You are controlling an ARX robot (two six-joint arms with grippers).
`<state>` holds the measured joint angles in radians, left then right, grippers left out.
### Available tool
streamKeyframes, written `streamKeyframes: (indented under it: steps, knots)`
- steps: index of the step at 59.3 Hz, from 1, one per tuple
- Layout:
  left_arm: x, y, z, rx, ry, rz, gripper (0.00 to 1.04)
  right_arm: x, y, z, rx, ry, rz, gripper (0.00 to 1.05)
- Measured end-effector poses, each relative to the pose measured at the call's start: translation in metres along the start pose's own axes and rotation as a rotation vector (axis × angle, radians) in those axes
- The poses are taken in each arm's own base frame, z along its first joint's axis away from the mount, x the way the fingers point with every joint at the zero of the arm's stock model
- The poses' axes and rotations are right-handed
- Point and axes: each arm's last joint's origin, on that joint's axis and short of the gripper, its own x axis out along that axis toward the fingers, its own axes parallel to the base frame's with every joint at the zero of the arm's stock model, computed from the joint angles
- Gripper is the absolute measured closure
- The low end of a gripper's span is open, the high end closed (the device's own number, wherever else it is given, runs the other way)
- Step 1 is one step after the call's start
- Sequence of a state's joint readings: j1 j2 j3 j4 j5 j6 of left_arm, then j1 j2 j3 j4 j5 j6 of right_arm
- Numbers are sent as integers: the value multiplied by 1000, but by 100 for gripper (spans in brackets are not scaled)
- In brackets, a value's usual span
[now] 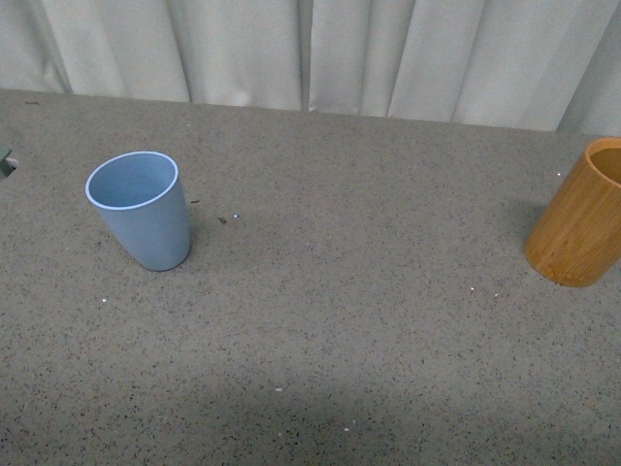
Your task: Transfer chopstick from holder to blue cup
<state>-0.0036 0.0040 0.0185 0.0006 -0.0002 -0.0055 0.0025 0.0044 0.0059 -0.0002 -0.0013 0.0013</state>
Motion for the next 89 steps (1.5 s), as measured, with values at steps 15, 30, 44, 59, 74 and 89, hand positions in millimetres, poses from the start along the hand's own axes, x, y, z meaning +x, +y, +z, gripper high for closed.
streamKeyframes:
  steps: [15, 30, 44, 59, 74, 89]
  knots:
    - [0, 0, 0, 0, 0, 0, 7, 0, 0, 0, 0, 0, 0, 9]
    - [0, 0, -1, -26, 33, -36, 7, 0, 0, 0, 0, 0, 0, 9]
    - [16, -3, 2, -544, 374, -185, 7, 0, 0, 0, 0, 0, 0, 9]
    - [72, -34, 20, -581, 443, -158, 7, 0, 0, 0, 0, 0, 0, 9]
    - [121, -46, 10, -576, 564, -74, 7, 0, 0, 0, 0, 0, 0, 9]
    - [147, -51, -6, -547, 639, -18, 7, 0, 0, 0, 0, 0, 0, 9]
